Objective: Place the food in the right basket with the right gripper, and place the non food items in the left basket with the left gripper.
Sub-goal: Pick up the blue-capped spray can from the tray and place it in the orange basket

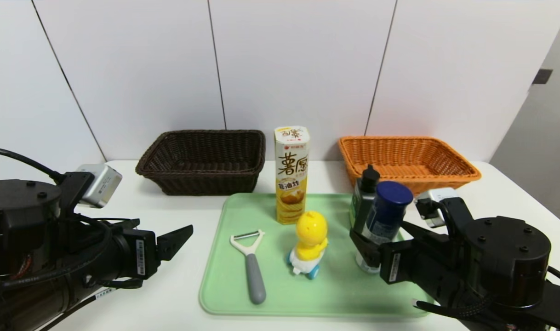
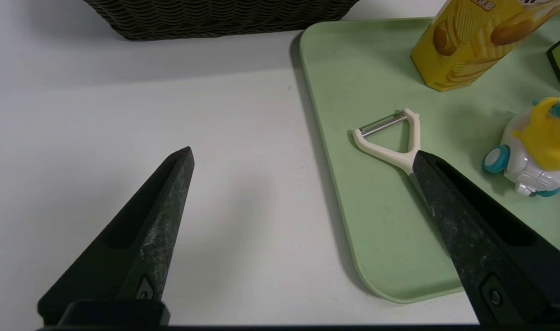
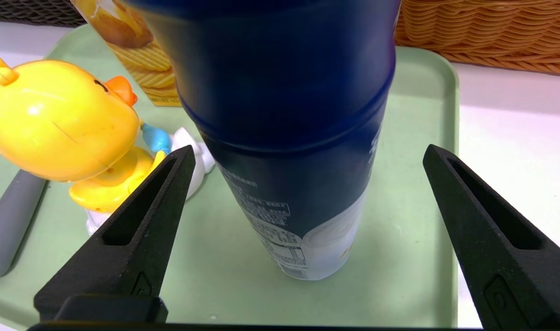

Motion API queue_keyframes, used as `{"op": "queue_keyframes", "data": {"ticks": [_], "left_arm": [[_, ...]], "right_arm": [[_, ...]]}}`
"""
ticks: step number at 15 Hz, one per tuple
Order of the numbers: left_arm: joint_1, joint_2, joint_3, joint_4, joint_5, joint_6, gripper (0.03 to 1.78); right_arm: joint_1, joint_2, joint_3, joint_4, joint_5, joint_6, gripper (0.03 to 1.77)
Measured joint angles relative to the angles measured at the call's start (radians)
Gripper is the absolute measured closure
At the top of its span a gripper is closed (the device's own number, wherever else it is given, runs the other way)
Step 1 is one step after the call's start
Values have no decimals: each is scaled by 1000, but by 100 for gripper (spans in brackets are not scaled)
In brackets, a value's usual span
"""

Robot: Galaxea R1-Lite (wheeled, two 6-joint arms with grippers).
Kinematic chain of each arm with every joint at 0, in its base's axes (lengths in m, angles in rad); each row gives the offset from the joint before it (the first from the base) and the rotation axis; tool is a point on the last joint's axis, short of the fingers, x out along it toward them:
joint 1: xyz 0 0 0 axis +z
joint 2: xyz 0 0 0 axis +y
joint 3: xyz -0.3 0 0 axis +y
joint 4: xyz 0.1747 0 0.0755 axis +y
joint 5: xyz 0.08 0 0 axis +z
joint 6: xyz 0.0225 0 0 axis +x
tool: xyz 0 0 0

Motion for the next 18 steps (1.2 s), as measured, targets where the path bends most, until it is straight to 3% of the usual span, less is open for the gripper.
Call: {"op": "queue_keyframes", "data": {"ticks": [10, 15, 18], "left_arm": [[-3, -3, 4, 0, 0, -7, 12], [-6, -4, 4, 0, 0, -8, 12], [-6, -4, 5, 0, 0, -9, 12]], "right_arm": [[-11, 43, -11, -43, -3, 2, 9], [-11, 59, -13, -64, -3, 1, 79], [-10, 60, -12, -66, -3, 3, 99]]}}
